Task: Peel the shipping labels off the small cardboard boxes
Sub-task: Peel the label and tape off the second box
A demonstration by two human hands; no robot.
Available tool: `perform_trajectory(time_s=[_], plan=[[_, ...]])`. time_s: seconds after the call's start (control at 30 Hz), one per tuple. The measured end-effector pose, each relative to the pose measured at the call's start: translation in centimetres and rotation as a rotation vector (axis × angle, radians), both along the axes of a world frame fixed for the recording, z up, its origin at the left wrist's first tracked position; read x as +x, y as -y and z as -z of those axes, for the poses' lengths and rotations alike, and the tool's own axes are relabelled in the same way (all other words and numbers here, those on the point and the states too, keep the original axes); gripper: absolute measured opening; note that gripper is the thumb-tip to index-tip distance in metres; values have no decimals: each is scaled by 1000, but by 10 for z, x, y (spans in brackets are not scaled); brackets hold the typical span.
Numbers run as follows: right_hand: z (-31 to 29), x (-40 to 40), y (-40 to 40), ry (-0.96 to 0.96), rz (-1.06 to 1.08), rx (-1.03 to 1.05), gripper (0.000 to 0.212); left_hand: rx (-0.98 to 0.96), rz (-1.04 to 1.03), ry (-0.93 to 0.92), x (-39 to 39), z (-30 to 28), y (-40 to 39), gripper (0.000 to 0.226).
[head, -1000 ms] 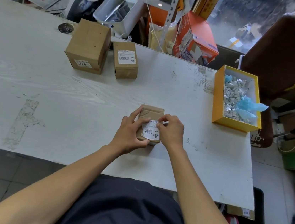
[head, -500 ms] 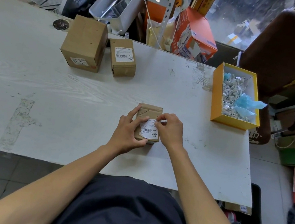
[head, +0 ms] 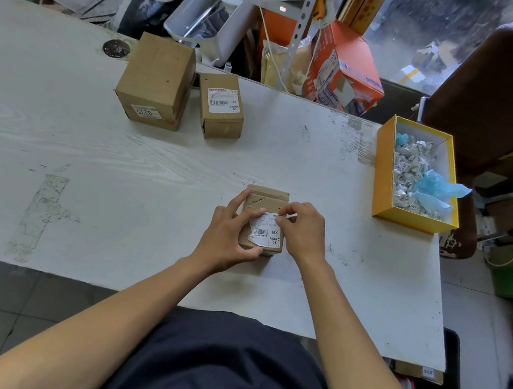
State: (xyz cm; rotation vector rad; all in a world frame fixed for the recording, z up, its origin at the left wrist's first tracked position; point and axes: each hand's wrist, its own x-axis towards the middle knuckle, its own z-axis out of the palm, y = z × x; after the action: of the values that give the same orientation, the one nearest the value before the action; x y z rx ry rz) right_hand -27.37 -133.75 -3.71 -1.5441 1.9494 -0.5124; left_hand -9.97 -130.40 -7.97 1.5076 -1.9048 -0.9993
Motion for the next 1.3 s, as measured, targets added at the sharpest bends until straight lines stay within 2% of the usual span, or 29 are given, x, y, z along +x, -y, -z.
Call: perform_trajectory(time_s=[0.17, 0.33, 0.47, 0.8, 0.97, 1.1, 1.3], plan=[[2, 2, -7, 21, 32, -58, 5, -22, 6, 6, 0, 2, 1, 79], [10, 5, -20, 58, 66, -199, 5, -19, 4, 3, 0, 2, 1, 78], [12, 5, -22, 72, 64, -211, 10, -21, 6, 4, 0, 2, 1, 79], [6, 2, -13, 75, 61, -136, 8, -27, 6, 6, 0, 4, 0, 77], [0, -1, -4, 96, 46, -32, 6, -21, 2, 6, 0, 4, 1, 76], [-4, -3, 4, 152, 68, 37, 10, -23, 0, 6, -1, 5, 2, 77], [-6, -4, 15, 102, 34, 104, 16, -21, -2, -2, -1, 4, 0, 77]])
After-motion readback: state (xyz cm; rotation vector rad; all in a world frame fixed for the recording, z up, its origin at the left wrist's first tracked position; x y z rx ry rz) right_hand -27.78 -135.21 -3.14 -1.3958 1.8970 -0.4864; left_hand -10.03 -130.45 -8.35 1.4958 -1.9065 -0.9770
